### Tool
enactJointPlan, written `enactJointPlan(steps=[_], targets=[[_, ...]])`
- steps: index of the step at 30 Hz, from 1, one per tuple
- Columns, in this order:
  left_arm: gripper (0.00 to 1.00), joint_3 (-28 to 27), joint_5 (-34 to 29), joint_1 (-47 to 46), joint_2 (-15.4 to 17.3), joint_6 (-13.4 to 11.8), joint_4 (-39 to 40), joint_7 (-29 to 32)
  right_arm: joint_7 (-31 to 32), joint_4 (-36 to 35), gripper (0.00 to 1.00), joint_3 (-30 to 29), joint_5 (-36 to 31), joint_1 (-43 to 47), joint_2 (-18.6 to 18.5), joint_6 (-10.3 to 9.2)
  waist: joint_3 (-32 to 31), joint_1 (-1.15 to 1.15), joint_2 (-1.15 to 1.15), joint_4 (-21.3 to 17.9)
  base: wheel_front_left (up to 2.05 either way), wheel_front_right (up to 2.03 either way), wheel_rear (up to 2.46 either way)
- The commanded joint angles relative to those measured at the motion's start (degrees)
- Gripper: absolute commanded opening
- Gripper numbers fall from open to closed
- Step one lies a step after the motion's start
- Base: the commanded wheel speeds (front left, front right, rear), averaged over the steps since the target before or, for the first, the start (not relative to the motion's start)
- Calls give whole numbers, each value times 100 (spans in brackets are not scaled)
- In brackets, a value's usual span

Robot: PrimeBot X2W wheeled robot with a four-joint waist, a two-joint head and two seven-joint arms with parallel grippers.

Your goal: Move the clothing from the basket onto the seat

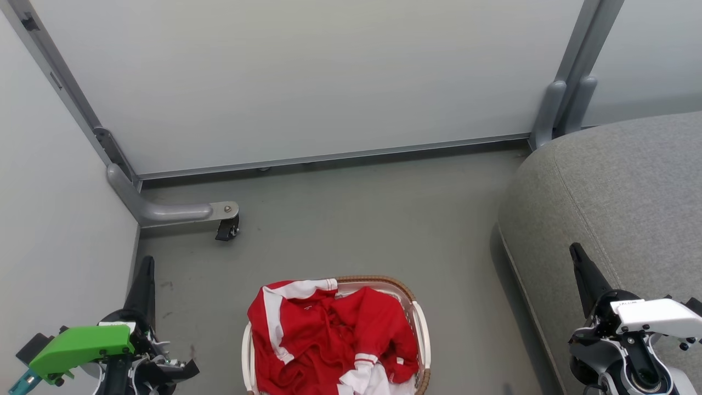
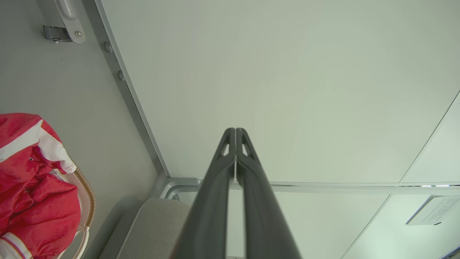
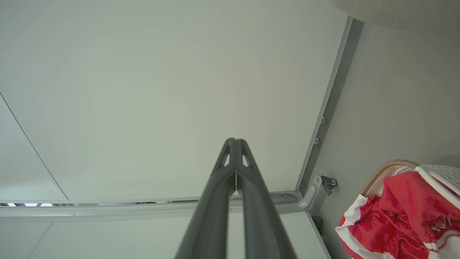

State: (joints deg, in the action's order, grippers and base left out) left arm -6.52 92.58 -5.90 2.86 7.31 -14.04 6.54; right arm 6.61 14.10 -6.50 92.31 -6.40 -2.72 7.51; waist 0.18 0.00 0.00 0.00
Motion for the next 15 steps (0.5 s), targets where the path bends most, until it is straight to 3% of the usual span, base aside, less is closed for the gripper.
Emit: enactJointPlan(steps=[1, 15], targets=[[0, -5, -34, -69, 7, 36, 7, 11, 2, -19, 0, -8, 21, 43, -33, -4, 0, 0, 0, 0, 0, 0, 0], [0, -5, -34, -69, 7, 36, 7, 11, 2, -19, 0, -8, 20, 43, -33, -4, 0, 0, 0, 0, 0, 0, 0]])
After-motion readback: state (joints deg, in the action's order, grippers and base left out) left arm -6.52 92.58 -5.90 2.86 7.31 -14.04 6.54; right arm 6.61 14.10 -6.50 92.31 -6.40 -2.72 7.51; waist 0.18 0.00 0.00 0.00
